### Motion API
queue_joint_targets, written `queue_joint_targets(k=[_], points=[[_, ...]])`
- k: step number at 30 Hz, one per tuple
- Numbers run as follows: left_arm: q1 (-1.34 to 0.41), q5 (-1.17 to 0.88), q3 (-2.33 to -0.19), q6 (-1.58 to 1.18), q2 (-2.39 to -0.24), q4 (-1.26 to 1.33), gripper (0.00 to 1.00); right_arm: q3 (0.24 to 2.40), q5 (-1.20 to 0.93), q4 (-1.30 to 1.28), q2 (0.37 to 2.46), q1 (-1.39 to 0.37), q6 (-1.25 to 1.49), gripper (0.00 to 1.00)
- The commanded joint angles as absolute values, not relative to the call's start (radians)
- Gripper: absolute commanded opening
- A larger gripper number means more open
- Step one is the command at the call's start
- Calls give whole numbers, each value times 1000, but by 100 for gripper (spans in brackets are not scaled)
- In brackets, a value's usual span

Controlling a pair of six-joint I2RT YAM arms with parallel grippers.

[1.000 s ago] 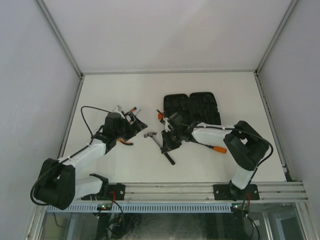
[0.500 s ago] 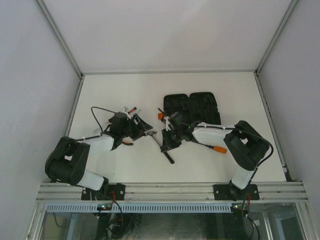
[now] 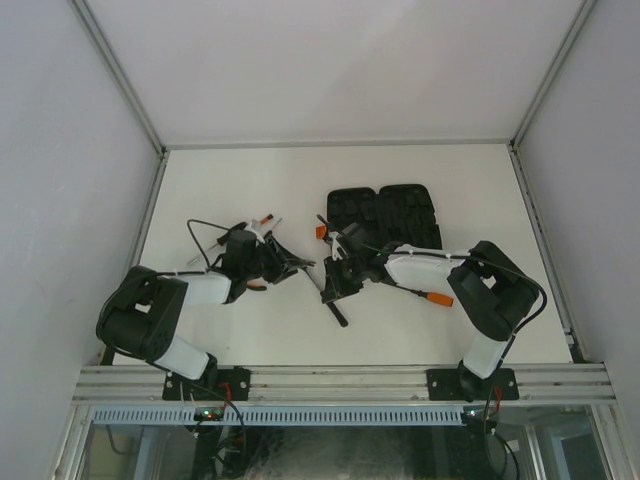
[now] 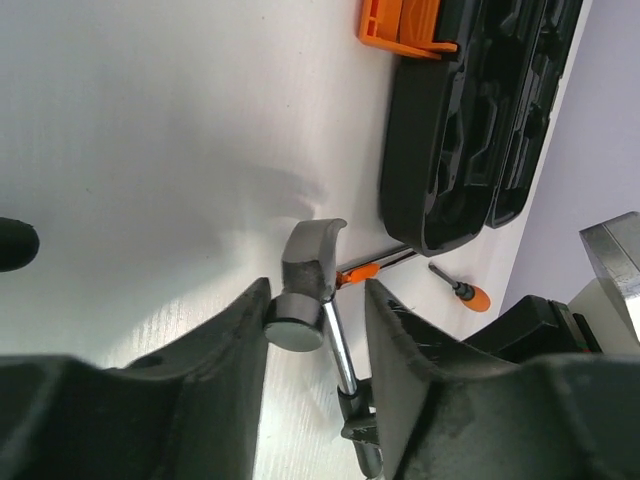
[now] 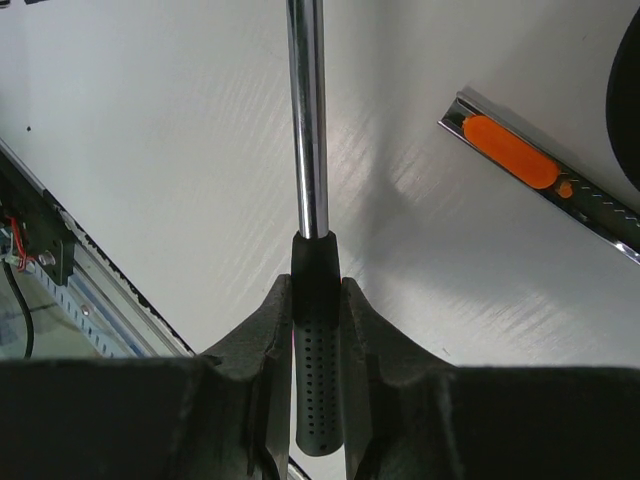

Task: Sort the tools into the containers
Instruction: Pick up the hammer at the center of the board.

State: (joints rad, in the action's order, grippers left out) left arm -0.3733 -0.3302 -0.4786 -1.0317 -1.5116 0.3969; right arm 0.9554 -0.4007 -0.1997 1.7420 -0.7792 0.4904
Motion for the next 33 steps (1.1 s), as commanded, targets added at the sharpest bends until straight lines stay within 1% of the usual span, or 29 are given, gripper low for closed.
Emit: queue_joint_targets(k=[1, 9, 16, 18, 21, 26, 30, 33], points=[[-382, -378, -462, -1055, -1529, 473, 42, 978, -384, -140, 1719, -783, 497, 0], [-382, -390, -478, -1049, -1557, 481, 24, 984, -371, -140, 1713, -797, 469, 0], [-382, -393, -483, -1032, -1539, 482, 8, 982, -357, -146, 1690, -821, 426, 0], [-382, -394, -477, -1027, -1514, 491, 5, 973, -344, -134, 1669, -825, 426, 6], [-382, -410, -460, -1026, -1462, 521, 1, 947, -313, -103, 1627, -828, 434, 18], [-382, -437, -458, -1012, -1364, 538, 0, 911, -283, -49, 1571, -822, 438, 34], [-384, -453, -461, -999, -1313, 538, 0, 890, -278, -2, 1538, -816, 439, 43], [-384, -456, -464, -988, -1280, 514, 0, 886, -265, 18, 1520, -816, 437, 46]])
